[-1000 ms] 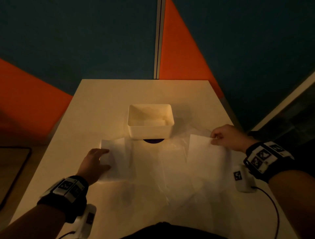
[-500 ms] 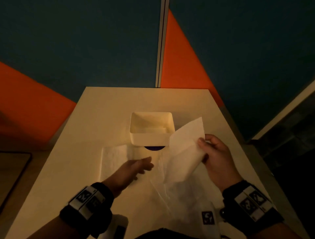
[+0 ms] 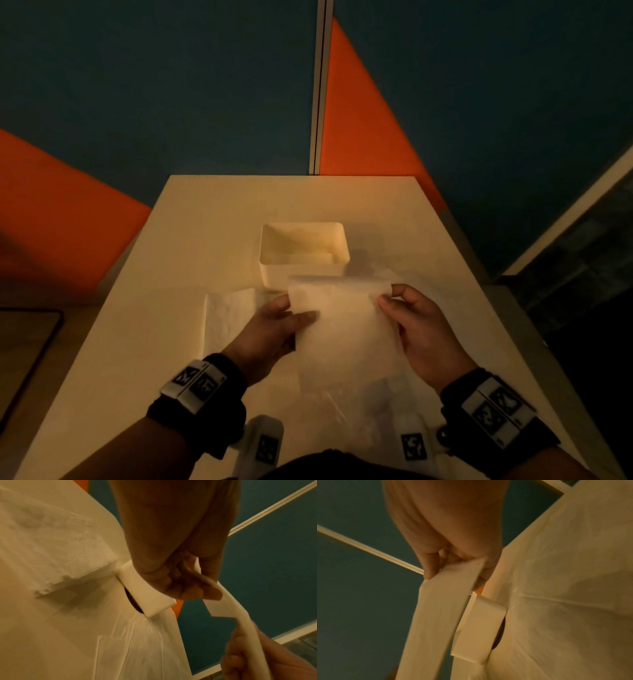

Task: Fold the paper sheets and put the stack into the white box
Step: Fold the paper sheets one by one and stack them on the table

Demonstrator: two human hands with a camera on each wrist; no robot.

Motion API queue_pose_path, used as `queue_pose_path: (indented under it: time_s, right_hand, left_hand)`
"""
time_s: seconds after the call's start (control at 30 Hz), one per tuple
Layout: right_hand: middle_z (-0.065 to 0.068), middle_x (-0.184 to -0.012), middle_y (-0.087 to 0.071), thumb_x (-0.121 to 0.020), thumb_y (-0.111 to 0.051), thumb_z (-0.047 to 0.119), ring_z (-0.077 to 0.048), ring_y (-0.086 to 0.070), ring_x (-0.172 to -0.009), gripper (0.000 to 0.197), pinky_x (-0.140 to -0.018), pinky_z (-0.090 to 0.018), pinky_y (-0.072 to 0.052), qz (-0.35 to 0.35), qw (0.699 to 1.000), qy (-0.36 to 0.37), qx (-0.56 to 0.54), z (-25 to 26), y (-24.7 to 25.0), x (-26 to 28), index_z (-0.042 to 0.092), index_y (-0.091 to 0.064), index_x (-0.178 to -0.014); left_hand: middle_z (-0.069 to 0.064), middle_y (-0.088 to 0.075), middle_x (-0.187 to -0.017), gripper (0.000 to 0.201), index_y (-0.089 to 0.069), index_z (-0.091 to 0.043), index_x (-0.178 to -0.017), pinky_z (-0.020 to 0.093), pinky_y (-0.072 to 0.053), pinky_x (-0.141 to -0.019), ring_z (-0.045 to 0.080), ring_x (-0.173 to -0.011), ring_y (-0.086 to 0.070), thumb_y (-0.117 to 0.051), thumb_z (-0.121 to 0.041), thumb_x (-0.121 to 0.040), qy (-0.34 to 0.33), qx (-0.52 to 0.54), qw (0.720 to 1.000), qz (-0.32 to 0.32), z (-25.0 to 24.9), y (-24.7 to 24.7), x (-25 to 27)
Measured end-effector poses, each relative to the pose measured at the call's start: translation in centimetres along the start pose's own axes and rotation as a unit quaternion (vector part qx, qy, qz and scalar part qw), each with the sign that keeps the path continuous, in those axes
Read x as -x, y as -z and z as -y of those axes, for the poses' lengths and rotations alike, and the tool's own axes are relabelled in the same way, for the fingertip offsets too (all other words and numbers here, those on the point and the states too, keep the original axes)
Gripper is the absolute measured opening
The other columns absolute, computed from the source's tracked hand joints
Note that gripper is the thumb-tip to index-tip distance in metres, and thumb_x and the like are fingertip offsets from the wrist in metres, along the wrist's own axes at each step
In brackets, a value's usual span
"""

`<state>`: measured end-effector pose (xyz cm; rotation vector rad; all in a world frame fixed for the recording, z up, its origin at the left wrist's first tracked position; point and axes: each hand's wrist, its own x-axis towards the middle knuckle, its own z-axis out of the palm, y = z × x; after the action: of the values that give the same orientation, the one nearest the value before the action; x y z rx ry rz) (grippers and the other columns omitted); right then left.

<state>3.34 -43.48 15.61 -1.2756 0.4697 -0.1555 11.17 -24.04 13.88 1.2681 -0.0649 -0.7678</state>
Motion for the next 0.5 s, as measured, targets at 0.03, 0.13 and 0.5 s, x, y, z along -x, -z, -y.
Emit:
queue_pose_path:
  time_s: [0.03,0.13,0.5]
  right_hand:
    - [-0.006,-0.084,-0.072,-0.090,-0.055,0.006,-0.016,-0.068,-0.076,0.013,-0.065,-0.026,-0.055,0.008,1.000,-0.001,0.006,0.0,0.1,0.0,0.005,-0.064,-0.097]
    - [-0.003,-0.088,-0.074,-0.088,-0.056,0.003,-0.011,-0.070,-0.080,0.019,-0.072,-0.029,-0.057,0.022,0.999,0.000,0.031,0.0,0.3,-0.2,0.009,-0.066,-0.103]
    - [0.001,-0.083,-0.073,-0.084,-0.053,-0.010,-0.015,-0.068,-0.079,0.027,-0.062,-0.021,-0.053,0.032,0.996,0.025,0.075,0.7,1.5,-1.4,0.010,-0.071,-0.086]
  left_hand:
    - [0.011,-0.069,-0.111,0.033,-0.064,-0.013,-0.115,0.041,-0.055,-0.085,0.027,-0.102,-0.065,-0.062,-0.008,-0.083,-0.011,-0.002,1.000,-0.007,-0.2,0.0,0.0]
    - [0.010,-0.071,-0.106,0.026,-0.066,-0.009,-0.110,0.030,-0.056,-0.072,0.020,-0.093,-0.068,-0.060,-0.006,-0.085,-0.039,-0.006,0.999,-0.017,-0.7,-0.1,-0.1]
    - [-0.001,-0.072,-0.104,0.025,-0.076,-0.013,-0.090,0.022,-0.053,-0.075,0.014,-0.094,-0.067,-0.060,0.003,-0.081,-0.020,-0.093,0.988,0.118,-3.0,1.9,-0.3]
